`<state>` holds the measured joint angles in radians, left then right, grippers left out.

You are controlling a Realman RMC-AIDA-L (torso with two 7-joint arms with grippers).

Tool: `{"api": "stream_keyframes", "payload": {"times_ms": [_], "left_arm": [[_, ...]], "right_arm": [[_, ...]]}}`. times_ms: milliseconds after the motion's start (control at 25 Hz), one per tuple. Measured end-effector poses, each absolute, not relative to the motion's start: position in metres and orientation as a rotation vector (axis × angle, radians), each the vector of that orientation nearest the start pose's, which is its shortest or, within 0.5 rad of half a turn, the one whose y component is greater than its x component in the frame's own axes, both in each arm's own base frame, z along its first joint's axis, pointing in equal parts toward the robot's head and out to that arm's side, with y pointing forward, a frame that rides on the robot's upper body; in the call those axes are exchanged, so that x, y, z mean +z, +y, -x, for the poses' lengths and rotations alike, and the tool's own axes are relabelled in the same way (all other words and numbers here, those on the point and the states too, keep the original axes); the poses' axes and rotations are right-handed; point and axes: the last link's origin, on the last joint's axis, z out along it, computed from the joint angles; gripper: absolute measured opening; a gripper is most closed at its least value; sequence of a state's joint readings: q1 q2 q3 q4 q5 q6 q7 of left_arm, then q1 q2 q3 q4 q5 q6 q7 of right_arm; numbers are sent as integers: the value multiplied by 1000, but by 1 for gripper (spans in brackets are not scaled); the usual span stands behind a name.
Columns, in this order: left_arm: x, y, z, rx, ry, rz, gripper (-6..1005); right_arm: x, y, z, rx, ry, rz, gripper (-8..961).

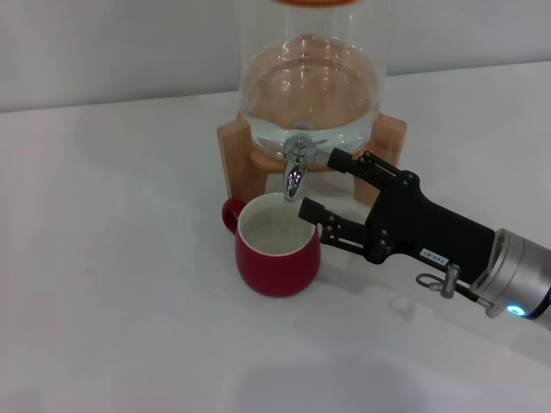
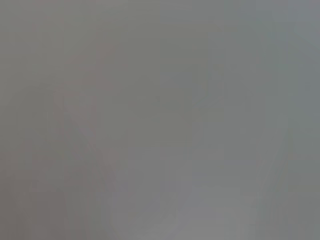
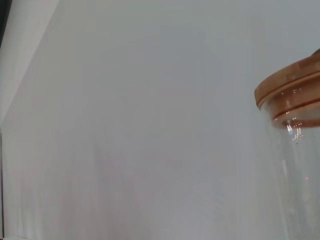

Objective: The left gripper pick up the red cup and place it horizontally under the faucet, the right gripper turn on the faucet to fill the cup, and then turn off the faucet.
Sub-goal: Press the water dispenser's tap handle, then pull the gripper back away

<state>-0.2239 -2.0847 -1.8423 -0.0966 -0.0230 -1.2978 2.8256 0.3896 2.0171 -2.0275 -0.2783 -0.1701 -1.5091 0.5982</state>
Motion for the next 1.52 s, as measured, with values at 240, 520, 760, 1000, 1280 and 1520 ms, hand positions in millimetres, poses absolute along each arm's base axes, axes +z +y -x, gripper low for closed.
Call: {"api": "stream_keyframes", "payload": {"times_ms": [240, 520, 760, 1000, 1280, 1520], "left_arm": [[40, 251, 404, -665, -666, 1278, 834], [40, 251, 404, -665, -666, 1278, 833], [40, 251, 404, -665, -666, 1278, 833], [40, 251, 404, -665, -666, 1278, 833], [40, 251, 404, -665, -666, 1278, 833], [40, 251, 404, -665, -666, 1278, 833]], "right_arm": [[-41, 283, -251, 1239, 321, 2255, 840], [-41, 284, -251, 1233, 321, 2256, 838], [-42, 285, -251, 1223, 325, 2258, 838], [-42, 286, -251, 1220, 325, 2259, 839], [-39, 288, -252, 1216, 322, 2246, 839], [-38, 289, -253, 1207, 317, 2240, 838]]}}
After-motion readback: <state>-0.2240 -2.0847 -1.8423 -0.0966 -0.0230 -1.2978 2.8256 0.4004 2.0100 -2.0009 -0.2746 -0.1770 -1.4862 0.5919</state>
